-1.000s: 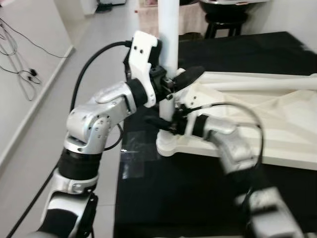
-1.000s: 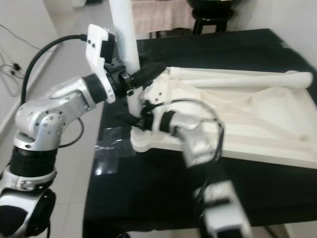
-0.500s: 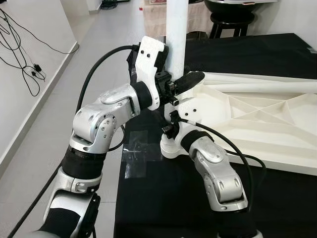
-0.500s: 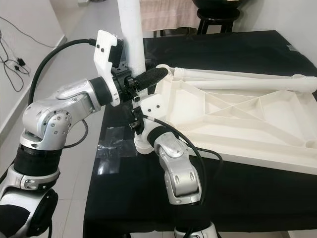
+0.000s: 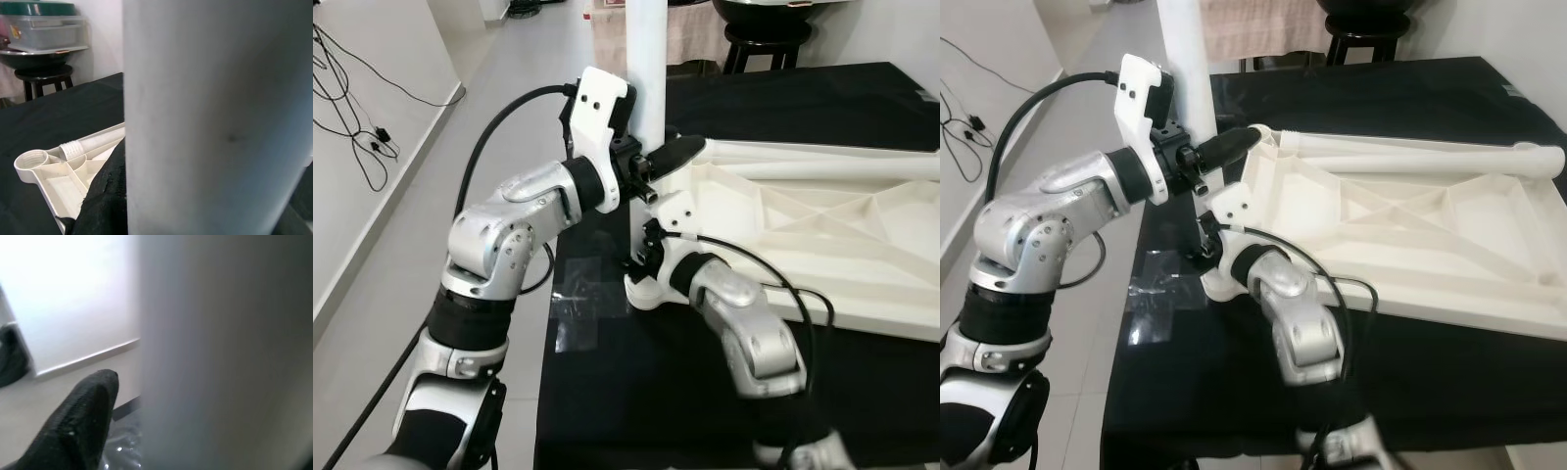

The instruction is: Building children table

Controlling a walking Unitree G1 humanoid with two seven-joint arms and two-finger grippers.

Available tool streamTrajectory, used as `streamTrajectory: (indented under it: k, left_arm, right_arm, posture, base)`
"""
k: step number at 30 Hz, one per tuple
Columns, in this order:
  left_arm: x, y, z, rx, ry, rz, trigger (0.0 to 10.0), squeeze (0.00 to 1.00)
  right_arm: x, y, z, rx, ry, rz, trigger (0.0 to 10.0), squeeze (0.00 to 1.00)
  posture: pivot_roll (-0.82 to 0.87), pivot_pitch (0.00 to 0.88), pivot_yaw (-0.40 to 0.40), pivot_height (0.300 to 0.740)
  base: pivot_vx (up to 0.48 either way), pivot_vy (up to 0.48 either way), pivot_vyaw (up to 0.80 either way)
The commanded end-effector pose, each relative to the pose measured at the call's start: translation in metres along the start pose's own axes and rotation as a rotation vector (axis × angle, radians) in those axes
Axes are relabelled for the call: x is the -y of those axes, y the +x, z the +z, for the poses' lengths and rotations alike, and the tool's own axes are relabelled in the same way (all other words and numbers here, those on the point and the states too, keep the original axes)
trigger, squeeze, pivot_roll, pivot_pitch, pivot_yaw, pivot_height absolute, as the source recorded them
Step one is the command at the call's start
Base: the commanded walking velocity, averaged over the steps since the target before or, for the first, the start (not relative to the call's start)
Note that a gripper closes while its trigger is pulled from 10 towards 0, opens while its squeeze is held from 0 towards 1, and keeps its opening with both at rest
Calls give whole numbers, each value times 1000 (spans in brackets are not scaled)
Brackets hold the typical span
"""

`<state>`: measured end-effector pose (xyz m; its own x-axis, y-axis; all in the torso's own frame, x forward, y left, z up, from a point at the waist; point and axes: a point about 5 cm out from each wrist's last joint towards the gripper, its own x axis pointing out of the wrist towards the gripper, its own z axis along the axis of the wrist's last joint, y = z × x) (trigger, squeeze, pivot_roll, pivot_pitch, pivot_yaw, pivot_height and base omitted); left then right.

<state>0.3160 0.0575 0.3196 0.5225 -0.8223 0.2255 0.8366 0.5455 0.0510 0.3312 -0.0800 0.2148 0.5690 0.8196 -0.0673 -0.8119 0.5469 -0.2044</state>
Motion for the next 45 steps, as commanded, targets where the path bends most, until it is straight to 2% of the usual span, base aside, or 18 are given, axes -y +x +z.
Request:
streamTrajectory:
  k: [1, 8, 9, 10, 30, 31, 32, 35, 36, 37, 38, 39, 40, 41, 42, 43, 44, 45]
  left_arm:
    - [21, 12, -2, -7, -11, -127, 0, 0]
    - [25, 14, -5, -12, -16, -141, 0, 0]
    - [27, 15, -7, -17, -17, -148, 0, 0]
    - [28, 15, -8, -22, -17, -155, 0, 0]
    - [33, 17, -8, -27, 0, -156, 0, 0]
    - [31, 18, -8, -28, -2, -142, 10000, 1000]
    - [27, 19, -9, -31, -9, -107, 10000, 1000]
    - [26, 20, -9, -34, -10, -97, 10000, 1000]
    - [24, 20, -9, -35, -12, -83, 10000, 0]
    - [22, 19, -8, -35, -12, -77, 10000, 0]
    - [22, 19, -8, -35, -12, -77, 10000, 0]
    - [21, 18, -8, -34, -12, -75, 10000, 0]
    - [21, 18, -8, -34, -12, -75, 10000, 0]
    - [19, 17, -7, -34, -14, -63, 10000, 0]
    - [17, 16, -8, -35, -15, -55, 10000, 0]
    - [17, 16, -8, -35, -15, -55, 10000, 0]
    - [14, 16, -10, -46, -7, -42, 10000, 0]
    - [14, 17, -11, -53, -1, -39, 10000, 0]
  right_arm:
    - [-8, 11, 4, 17, -16, 221, 10000, 0]
    - [4, 22, -3, -53, -36, 369, 10000, 0]
    - [3, 26, -5, -65, -24, 404, 1216, 0]
    - [1, 29, -7, -74, -14, 426, 0, 0]
    - [0, 33, -9, 23, 51, 574, 0, 0]
    - [1, 32, -8, 35, 47, 552, 0, 0]
    - [7, 28, -7, 51, 38, 445, 0, 0]
    - [10, 26, -7, 57, 34, 389, 0, 0]
    - [12, 23, -6, 88, 64, 252, 0, 0]
    - [14, 21, -17, 47, 91, -125, 0, 0]
    - [14, 21, -17, 47, 91, -125, 0, 0]
    - [17, 12, -26, 8, 105, -412, 0, 0]
    - [17, 12, -26, 8, 105, -412, 0, 0]
    - [0, -2, -43, -59, 159, -569, 0, 0]
    - [-17, -10, -54, -109, 163, -608, 0, 0]
    - [-17, -10, -54, -109, 163, -608, 0, 0]
    - [-37, -10, -60, -116, 157, -545, 0, 0]
    - [-35, -8, -59, -100, 147, -541, 0, 0]
  posture:
    - [19, 109, 49, 740]
    - [36, 116, 47, 740]
    - [39, 120, 47, 740]
    - [46, 123, 45, 740]
    - [40, 137, 42, 740]
    - [33, 137, 47, 740]
    - [21, 140, 40, 740]
    - [18, 139, 29, 740]
    - [17, 137, 13, 740]
    - [24, 136, 14, 740]
    - [24, 136, 14, 740]
    - [24, 136, 14, 740]
    - [24, 136, 14, 740]
    - [17, 144, 22, 740]
    - [20, 144, 32, 740]
    - [20, 144, 32, 740]
    - [10, 133, 45, 740]
    - [10, 126, 49, 740]
  base:
    - [0, 0, 0]
    - [0, 0, 0]
    - [0, 0, 0]
    - [0, 0, 0]
    - [0, 0, 0]
    - [0, 0, 0]
    - [0, 0, 0]
    - [0, 0, 0]
    - [0, 0, 0]
    - [0, 0, 0]
    - [0, 0, 0]
    - [0, 0, 0]
    - [0, 0, 0]
    - [0, 0, 0]
    - [0, 0, 0]
    - [0, 0, 0]
    - [0, 0, 0]
    - [0, 0, 0]
